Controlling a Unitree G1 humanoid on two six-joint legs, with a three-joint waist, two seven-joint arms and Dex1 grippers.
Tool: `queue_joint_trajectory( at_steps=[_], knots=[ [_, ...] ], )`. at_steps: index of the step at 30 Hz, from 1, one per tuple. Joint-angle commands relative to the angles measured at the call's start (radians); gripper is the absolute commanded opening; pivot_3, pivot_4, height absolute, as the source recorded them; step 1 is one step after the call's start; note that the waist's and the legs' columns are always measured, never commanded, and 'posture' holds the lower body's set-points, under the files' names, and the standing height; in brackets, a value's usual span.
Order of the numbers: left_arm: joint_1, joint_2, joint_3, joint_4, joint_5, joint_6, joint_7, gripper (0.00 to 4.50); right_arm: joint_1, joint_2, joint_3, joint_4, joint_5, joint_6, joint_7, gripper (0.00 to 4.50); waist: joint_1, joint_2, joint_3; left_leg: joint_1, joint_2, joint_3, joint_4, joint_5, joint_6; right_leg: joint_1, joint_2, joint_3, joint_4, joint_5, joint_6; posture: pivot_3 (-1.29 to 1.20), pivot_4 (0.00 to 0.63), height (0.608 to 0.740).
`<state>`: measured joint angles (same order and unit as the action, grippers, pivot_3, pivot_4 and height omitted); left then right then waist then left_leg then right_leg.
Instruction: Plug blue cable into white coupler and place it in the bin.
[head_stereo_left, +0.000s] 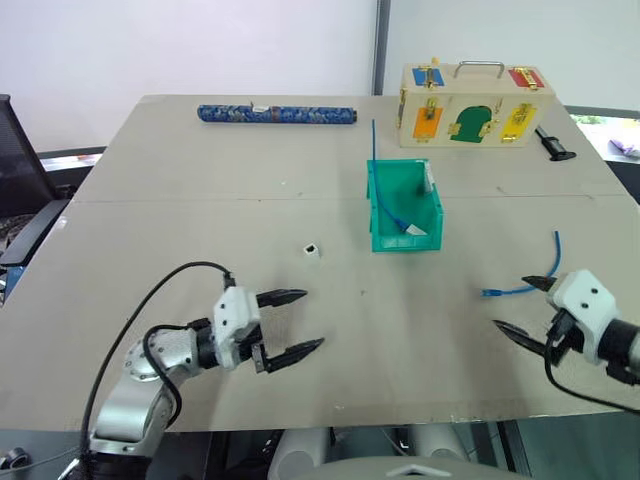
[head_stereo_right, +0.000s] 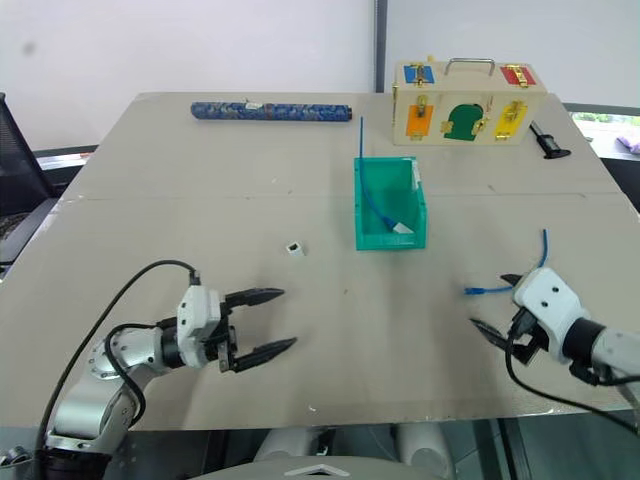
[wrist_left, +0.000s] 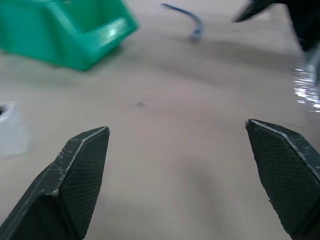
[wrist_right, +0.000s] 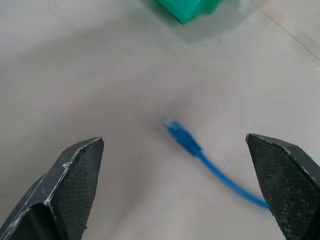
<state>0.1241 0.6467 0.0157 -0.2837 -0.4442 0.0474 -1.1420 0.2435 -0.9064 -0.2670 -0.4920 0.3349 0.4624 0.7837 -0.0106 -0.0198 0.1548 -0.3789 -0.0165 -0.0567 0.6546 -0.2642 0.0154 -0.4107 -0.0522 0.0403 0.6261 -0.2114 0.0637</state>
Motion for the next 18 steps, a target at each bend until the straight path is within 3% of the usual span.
queue_joint_trajectory(
  at_steps=[1,2,11,14,18],
  knots=[
    [-0.036,0.019,-0.019,-0.077,-0.015,0.033,0.001,4.5,-0.084,-0.048,0.062,0.095,-0.047,-0.05,0.067,3.23,0.0,0.0,0.0,0.0,0.0,0.0,0.0,0.0,0.0,0.0,0.001,0.0,0.0,0.0,0.0,0.0,0.15,0.74],
    [-0.046,0.02,-0.022,-0.09,-0.018,0.048,0.009,4.5,-0.114,-0.055,0.086,0.129,-0.061,-0.064,0.082,2.73,0.001,0.0,0.0,0.0,0.0,-0.001,0.0,0.0,0.0,0.0,0.001,0.0,0.0,0.0,-0.001,0.0,0.15,0.74],
    [-0.078,0.033,-0.025,-0.216,-0.064,0.177,0.07,4.5,-0.305,-0.064,0.255,0.354,-0.156,-0.165,0.198,2.73,-0.001,0.0,0.001,0.0,0.0,-0.001,0.0,0.0,0.0,0.0,0.001,0.0,0.0,0.001,-0.001,0.0,0.15,0.74],
    [-0.087,0.032,-0.022,-0.241,-0.07,0.21,0.098,4.5,-0.372,-0.042,0.299,0.427,-0.173,-0.159,0.218,1.91,-0.003,0.0,0.001,0.0,0.0,-0.001,0.0,0.0,0.0,0.0,0.001,0.0,0.0,0.002,-0.001,0.0,0.15,0.74],
    [-0.086,0.03,-0.02,-0.253,-0.069,0.228,0.121,4.5,-0.403,-0.028,0.33,0.435,-0.173,-0.166,0.26,0.05,-0.003,0.0,0.001,0.0,0.0,-0.001,0.0,0.0,0.0,0.0,0.001,0.0,0.0,0.002,-0.002,0.0,0.15,0.74]
  ],
)
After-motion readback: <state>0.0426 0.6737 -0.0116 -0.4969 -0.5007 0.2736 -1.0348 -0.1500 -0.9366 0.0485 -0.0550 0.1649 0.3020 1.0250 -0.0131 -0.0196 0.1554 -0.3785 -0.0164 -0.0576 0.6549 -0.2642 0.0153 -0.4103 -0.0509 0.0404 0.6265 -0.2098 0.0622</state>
